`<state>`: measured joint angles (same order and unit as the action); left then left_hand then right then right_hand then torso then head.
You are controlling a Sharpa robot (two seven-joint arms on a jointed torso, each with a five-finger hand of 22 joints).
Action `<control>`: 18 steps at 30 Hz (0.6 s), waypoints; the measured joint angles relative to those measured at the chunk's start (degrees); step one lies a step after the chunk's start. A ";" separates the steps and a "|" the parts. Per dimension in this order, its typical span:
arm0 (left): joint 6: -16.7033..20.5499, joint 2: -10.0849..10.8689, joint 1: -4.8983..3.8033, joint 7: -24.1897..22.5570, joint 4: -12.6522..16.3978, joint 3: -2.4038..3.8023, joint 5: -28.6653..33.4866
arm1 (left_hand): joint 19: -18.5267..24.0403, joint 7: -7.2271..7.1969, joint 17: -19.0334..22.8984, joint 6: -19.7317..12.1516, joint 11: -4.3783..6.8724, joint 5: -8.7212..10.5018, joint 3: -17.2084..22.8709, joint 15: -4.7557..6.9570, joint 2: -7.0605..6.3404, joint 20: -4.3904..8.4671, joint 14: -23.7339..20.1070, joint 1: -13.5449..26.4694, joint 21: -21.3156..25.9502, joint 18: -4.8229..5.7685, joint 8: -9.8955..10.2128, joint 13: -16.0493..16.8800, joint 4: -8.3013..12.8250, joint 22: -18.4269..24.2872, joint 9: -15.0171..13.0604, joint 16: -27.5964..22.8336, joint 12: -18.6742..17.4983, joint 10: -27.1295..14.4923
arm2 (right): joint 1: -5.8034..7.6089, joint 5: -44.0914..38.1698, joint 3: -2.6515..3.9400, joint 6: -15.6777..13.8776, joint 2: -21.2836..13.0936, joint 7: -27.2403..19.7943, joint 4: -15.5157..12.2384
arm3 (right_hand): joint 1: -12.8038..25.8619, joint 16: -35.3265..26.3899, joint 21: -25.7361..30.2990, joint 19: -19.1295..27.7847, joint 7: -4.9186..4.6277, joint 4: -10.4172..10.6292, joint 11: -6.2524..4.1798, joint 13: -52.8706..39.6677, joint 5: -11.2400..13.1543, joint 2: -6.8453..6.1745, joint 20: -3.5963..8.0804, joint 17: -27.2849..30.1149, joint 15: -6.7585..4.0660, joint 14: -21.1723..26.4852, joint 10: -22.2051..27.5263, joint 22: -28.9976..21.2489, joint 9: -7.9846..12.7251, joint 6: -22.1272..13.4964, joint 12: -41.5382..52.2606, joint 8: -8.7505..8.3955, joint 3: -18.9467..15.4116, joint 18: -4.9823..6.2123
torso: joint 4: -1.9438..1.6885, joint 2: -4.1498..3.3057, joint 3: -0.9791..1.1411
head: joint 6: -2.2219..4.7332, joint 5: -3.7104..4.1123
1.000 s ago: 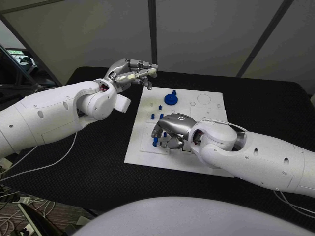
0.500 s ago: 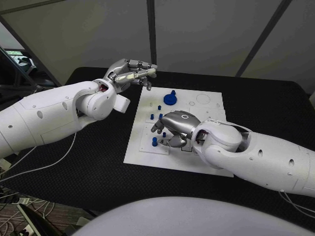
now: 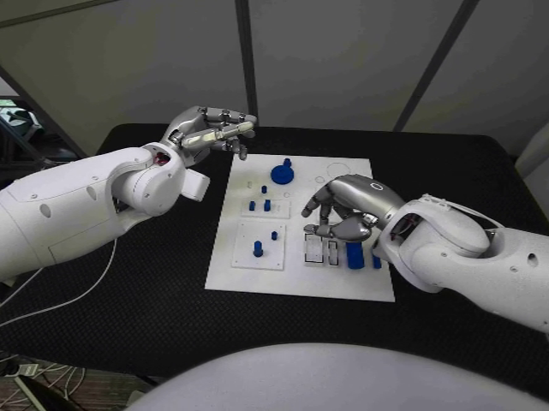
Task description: Assemble the parts on the task board
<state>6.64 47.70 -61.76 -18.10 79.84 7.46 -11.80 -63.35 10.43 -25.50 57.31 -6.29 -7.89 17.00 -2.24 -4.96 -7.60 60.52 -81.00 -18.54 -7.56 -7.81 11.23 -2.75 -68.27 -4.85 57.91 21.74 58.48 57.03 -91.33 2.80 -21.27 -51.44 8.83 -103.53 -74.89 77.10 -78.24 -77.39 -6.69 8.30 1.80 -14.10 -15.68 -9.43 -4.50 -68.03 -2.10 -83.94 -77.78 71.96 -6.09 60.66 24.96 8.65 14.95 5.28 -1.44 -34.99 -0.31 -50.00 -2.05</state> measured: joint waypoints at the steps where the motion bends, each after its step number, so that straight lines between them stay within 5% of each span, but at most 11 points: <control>1: 0.00 0.02 0.00 0.01 -0.02 -0.03 0.00 | 0.00 0.00 0.00 0.00 0.00 0.00 0.00 0.00 0.00 0.00 0.00 0.00 0.00 -0.01 0.00 0.00 0.00 0.00 0.00 0.00 0.00 0.00 | 0.01 1.53 0.02 0.03 -1.71 0.56 -0.36 | 0.95 1.85 -1.18 -1.25 0.66 0.73 -0.53 -13.51 -2.62 0.14 0.49 -2.76 -0.51 -0.08 -1.77 1.69 -0.47 0.66 12.72 0.98 -2.10 -0.94 | 0.12 0.08 -0.01 | 0.00 0.55; 4: 0.00 0.11 0.00 0.02 -0.05 -0.15 0.00 | 0.00 0.00 0.00 0.00 0.00 0.00 0.00 0.00 0.00 0.00 0.00 0.00 0.00 0.00 0.00 0.00 0.00 0.00 0.00 0.00 0.00 0.00 | 0.02 4.60 0.08 0.15 -5.26 1.92 -0.89 | 1.31 4.76 -2.37 -2.11 1.01 1.93 -0.87 -36.89 -4.14 0.40 1.16 -6.47 -0.51 -0.08 -0.79 2.94 -1.77 0.38 34.34 2.99 -6.62 -1.33 | 0.47 0.26 -0.03 | 0.00 1.72; 6: 0.00 0.12 0.03 0.02 -0.18 -0.22 0.00 | 0.00 0.00 0.00 0.00 0.00 0.00 0.00 0.00 0.00 0.00 0.00 0.00 0.00 0.00 0.00 0.00 0.00 0.00 0.00 0.00 0.00 0.00 | 0.03 6.31 0.10 0.22 -7.14 2.96 -1.37 | 2.17 5.80 -2.91 -2.62 0.95 3.38 -0.78 -44.28 -4.98 1.27 0.81 -6.88 -0.50 -0.08 -0.50 2.99 -2.56 0.31 40.84 4.17 -8.83 -1.33 | 0.81 0.38 0.01 | 0.00 2.65; 13: 0.00 -0.07 0.87 0.02 -0.57 -0.44 0.00 | 0.00 0.00 0.01 0.00 0.00 0.00 0.00 0.00 0.00 0.00 0.00 0.00 0.00 0.00 0.00 -0.01 0.00 -0.01 0.00 0.00 0.00 0.00 | -0.40 8.57 0.15 0.21 -9.91 6.96 -2.73 | 2.67 7.72 -2.92 -2.70 0.85 6.49 -0.78 -52.29 -6.29 1.76 0.72 -6.93 -0.50 -0.09 -0.50 2.99 -4.53 -1.67 47.12 6.94 -14.01 -1.32 | 1.91 1.01 0.22 | 0.00 4.88; 18: 0.00 -0.22 1.23 0.02 -0.77 -0.46 0.00 | 0.00 0.00 0.01 0.00 0.00 0.00 0.00 0.00 0.00 0.00 0.00 0.00 0.00 0.00 0.00 -0.01 0.00 -0.01 0.00 0.00 0.00 0.01 | -1.31 8.85 0.09 0.21 -10.40 10.28 -2.83 | 2.67 7.75 -2.92 -2.70 0.67 7.81 -0.46 -52.41 -6.29 1.76 0.72 -6.92 -0.49 -0.09 -0.19 2.99 -5.10 -3.10 47.12 7.31 -15.94 -1.31 | 2.33 1.60 0.18 | -0.01 5.77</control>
<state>6.64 47.48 -60.54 -18.08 79.07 7.00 -11.80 -63.35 10.43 -25.49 57.31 -6.29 -7.89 17.00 -2.24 -4.96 -7.60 60.52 -81.00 -18.54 -7.56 -7.81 11.22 -2.75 -68.28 -4.85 57.91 21.74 58.48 55.72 -82.48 2.89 -21.06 -61.84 19.10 -106.36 -72.22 84.85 -81.16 -80.09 -6.02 16.10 1.33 -66.51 -21.97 -7.67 -3.78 -74.95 -2.60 -84.03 -77.97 74.94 -11.19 57.56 72.09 15.96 -0.99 3.97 0.89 -33.39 -0.13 -50.01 3.72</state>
